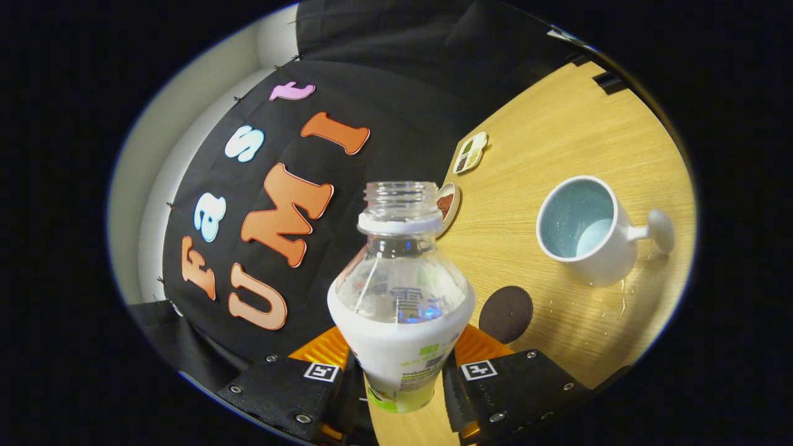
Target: Take the bottle from table, then pour the juice into the cup, finally place the bottle on the coaster
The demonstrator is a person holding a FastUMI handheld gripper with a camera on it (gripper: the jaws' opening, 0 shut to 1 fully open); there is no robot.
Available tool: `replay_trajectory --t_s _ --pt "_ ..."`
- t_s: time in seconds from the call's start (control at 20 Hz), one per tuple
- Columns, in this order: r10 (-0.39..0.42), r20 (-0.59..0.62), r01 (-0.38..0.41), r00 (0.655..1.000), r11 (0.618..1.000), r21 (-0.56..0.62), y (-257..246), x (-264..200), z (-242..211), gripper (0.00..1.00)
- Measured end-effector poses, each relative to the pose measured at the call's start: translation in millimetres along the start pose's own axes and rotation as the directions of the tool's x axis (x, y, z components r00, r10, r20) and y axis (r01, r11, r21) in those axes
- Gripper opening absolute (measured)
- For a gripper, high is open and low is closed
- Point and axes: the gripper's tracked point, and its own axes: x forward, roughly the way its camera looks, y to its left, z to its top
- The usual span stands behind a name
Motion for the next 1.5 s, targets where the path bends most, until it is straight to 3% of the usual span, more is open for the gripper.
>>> replay_trajectory --t_s 0.4,0.85,1.05,1.5 --pt "0.015 -0.021 -0.011 1.0 0.984 0.175 7.6 -0.6 -4.2 0.57" --pt "0.032 -0.017 -0.024 0.999 0.94 0.34 19.4 7.2 4.0 0.56" --pt "0.056 -0.014 -0.044 0.998 0.903 0.427 23.4 6.7 7.6 0.56" --pt "0.045 -0.013 -0.033 0.999 0.867 0.497 24.2 9.5 15.6 0.56"
